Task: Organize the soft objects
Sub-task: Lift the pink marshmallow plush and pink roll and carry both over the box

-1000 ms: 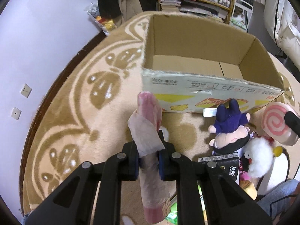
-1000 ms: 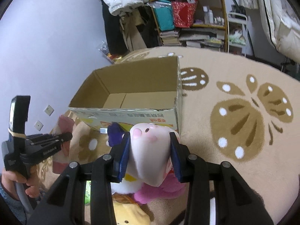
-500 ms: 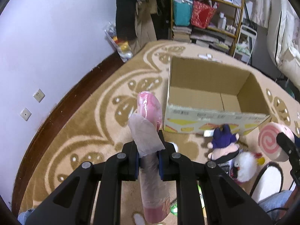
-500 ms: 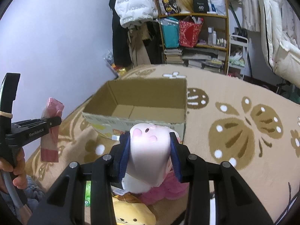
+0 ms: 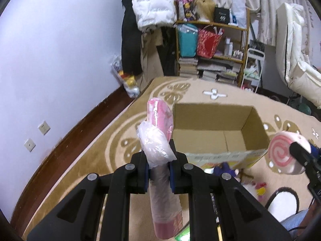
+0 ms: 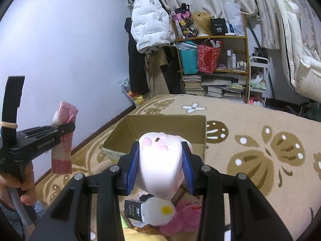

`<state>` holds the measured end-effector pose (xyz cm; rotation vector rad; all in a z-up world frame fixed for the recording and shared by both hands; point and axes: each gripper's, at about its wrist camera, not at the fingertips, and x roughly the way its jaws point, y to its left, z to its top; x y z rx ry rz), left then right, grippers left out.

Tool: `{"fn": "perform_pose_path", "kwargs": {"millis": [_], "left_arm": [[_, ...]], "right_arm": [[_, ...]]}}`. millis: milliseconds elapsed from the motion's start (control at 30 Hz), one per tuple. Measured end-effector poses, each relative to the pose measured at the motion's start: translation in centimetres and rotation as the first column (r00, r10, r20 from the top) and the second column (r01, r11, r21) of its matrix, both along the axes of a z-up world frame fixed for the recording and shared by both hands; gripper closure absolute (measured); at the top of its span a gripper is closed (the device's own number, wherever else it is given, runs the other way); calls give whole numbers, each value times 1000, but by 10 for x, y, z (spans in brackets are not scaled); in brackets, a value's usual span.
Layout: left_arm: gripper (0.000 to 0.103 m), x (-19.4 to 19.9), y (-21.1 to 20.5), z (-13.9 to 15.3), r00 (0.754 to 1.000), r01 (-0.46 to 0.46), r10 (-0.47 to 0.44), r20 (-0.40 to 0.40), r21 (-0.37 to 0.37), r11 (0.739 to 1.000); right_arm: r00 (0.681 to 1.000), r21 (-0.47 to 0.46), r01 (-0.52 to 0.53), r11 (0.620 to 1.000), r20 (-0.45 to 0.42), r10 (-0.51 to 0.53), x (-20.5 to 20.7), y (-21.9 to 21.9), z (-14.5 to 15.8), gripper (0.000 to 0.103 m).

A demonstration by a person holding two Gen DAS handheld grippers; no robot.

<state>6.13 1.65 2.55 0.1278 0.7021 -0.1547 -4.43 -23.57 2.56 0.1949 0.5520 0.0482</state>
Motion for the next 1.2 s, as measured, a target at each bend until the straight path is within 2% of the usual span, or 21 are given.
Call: {"fn": "perform_pose_path", "kwargs": {"millis": [267, 533, 667, 867, 1200], "left_arm": [[89, 13, -18, 18, 996, 61, -58, 74, -32, 998], [89, 24, -43, 22, 986, 121, -120, 118, -3, 993], [89, 33, -50, 28, 982, 120, -118, 145, -5, 993], [89, 51, -56, 26, 982, 119, -118, 147, 0, 993], [89, 78, -59, 3, 989, 108, -106, 101, -18, 994]], "right_arm": [[1000, -3, -4, 1000, 17, 4, 14, -1, 0, 61], [999, -7, 11, 1000, 44, -10, 26, -9, 2, 61], [998, -13, 6, 1000, 56, -6, 32, -15, 4, 61], [999, -14, -1, 1000, 47, 2, 48, -24, 2, 61], [1000, 9, -14, 1000, 9, 14, 79, -34, -17, 61]]}}
